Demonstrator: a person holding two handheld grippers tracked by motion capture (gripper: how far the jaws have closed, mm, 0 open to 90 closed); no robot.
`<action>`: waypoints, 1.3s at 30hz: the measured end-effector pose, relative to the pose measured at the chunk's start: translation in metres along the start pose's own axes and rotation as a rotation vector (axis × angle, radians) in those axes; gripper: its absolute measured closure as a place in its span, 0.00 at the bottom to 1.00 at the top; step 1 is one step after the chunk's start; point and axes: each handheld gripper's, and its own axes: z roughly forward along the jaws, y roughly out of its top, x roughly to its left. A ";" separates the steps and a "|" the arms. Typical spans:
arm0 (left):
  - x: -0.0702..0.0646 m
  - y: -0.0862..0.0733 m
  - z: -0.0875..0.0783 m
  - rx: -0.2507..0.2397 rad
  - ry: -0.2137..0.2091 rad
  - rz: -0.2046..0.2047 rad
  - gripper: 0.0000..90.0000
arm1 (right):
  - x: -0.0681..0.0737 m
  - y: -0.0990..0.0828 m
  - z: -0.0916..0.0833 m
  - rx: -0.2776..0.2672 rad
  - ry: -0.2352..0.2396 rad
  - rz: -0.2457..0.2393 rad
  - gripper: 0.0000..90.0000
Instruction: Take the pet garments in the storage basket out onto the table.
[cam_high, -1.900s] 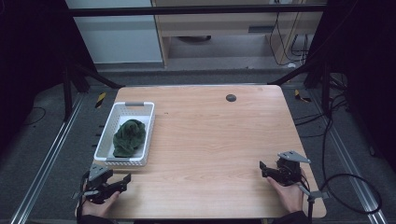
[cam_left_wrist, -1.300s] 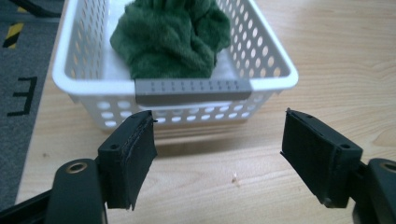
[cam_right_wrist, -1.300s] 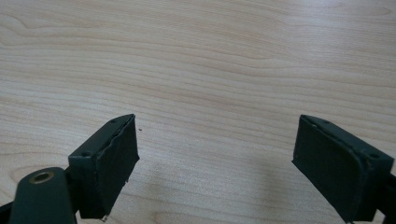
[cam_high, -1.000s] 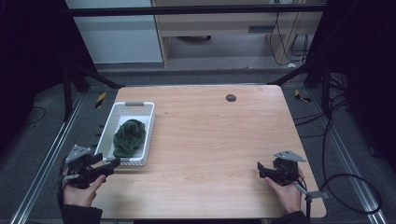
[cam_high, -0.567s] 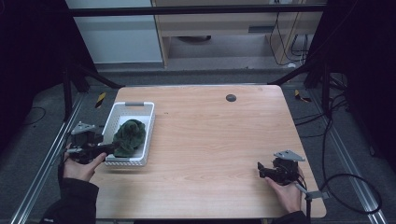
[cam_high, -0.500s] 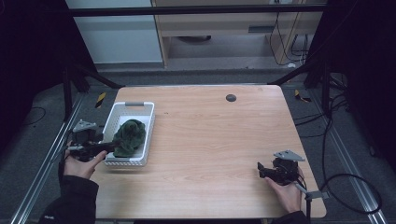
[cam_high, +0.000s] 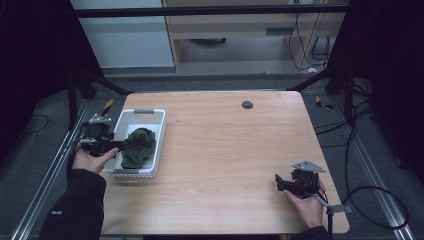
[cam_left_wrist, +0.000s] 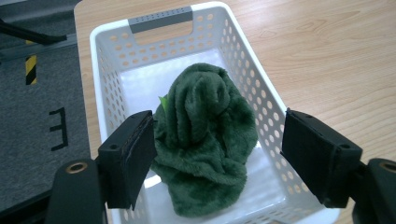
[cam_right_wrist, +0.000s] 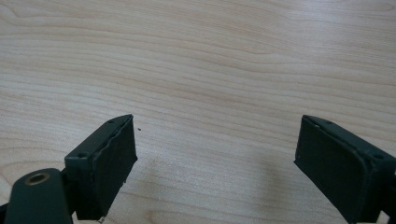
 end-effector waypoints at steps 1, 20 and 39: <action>0.001 0.003 0.001 0.004 0.001 0.002 0.28 | 0.000 0.000 0.000 0.002 -0.001 -0.004 0.14; 0.009 0.026 0.037 0.080 0.039 0.016 0.29 | 0.000 0.000 0.002 0.015 0.000 -0.006 0.13; 0.011 0.031 0.069 0.171 0.036 0.039 0.29 | 0.001 -0.001 0.004 0.040 -0.004 -0.019 0.12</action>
